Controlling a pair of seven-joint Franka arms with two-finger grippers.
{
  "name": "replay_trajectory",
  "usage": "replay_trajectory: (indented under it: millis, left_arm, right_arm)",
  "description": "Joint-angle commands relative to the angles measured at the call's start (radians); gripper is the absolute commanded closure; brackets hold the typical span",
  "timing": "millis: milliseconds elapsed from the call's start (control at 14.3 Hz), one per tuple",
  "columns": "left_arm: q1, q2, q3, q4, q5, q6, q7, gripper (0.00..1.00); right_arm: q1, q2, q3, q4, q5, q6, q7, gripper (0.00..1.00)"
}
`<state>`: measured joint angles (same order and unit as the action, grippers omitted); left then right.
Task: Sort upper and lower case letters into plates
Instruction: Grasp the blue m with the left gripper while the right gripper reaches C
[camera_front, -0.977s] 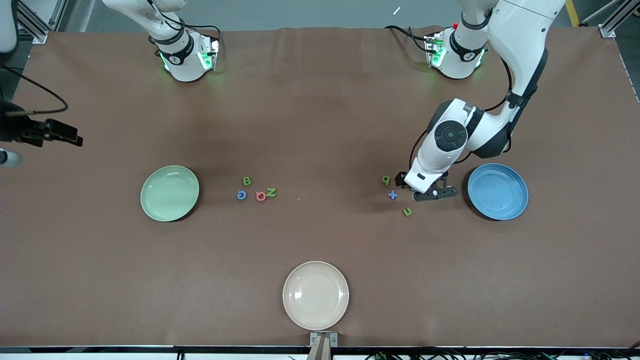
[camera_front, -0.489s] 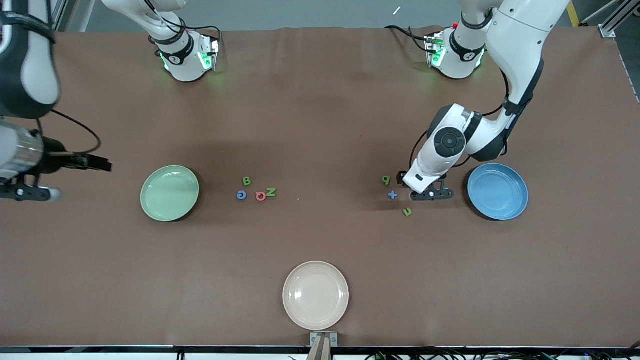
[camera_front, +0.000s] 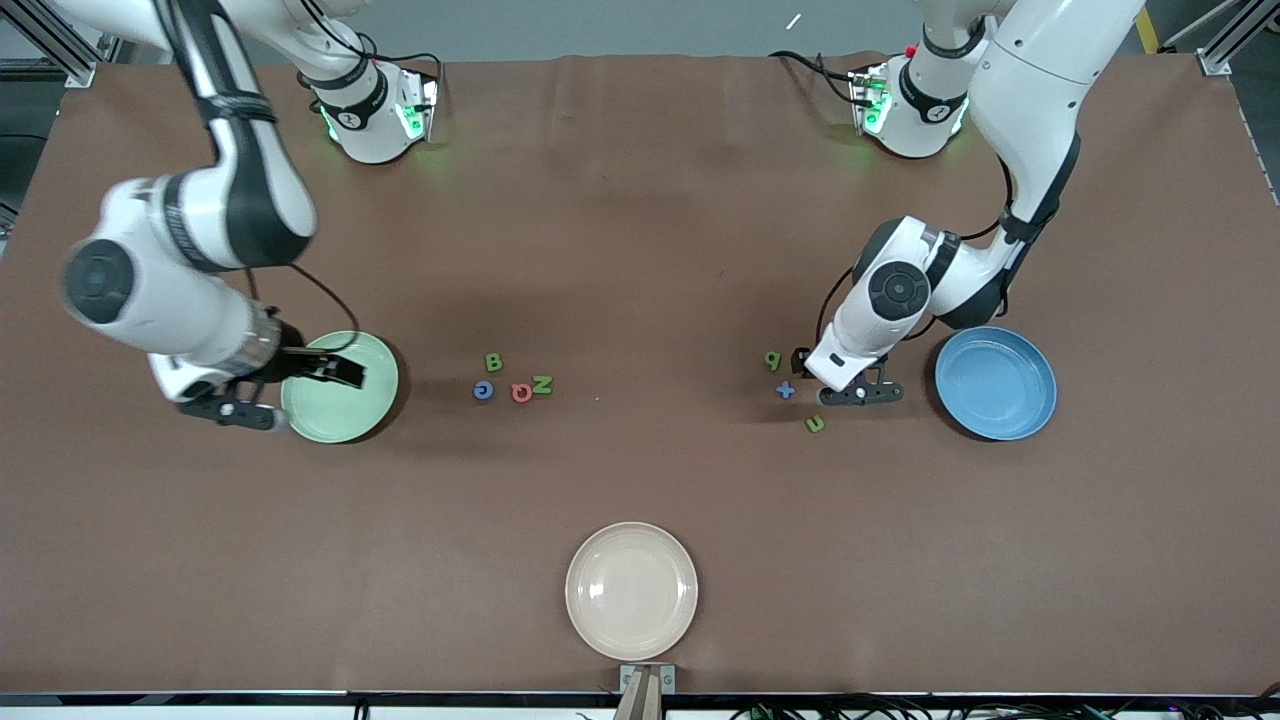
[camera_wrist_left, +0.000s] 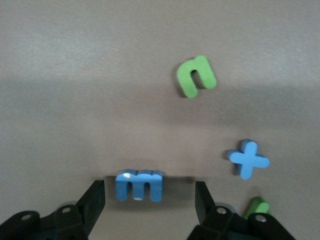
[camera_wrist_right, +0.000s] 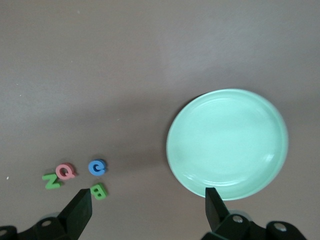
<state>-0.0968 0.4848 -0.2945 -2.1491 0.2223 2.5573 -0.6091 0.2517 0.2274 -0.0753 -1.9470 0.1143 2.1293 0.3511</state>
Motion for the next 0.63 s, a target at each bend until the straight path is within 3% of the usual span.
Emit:
replay_trajectory:
  millis: [0, 70, 140, 559]
  left_arm:
    - [0.022, -0.005, -0.003, -0.018, 0.020, 0.018, 0.008, 0.24]
    - [0.022, -0.005, -0.003, -0.018, 0.025, 0.018, 0.008, 0.26]
    - [0.022, -0.002, -0.003, -0.018, 0.025, 0.027, 0.006, 0.38]
    - [0.020, 0.006, -0.003, -0.020, 0.025, 0.047, 0.005, 0.67]
  right_arm:
    - [0.079, 0.007, -0.009, -0.110, 0.010, 0.159, 0.087, 0.00]
    - [0.112, 0.030, -0.009, -0.133, 0.010, 0.223, 0.120, 0.00]
    - [0.195, 0.132, -0.012, -0.151, 0.007, 0.360, 0.203, 0.03]
    - [0.254, 0.243, -0.012, -0.150, 0.007, 0.464, 0.256, 0.14]
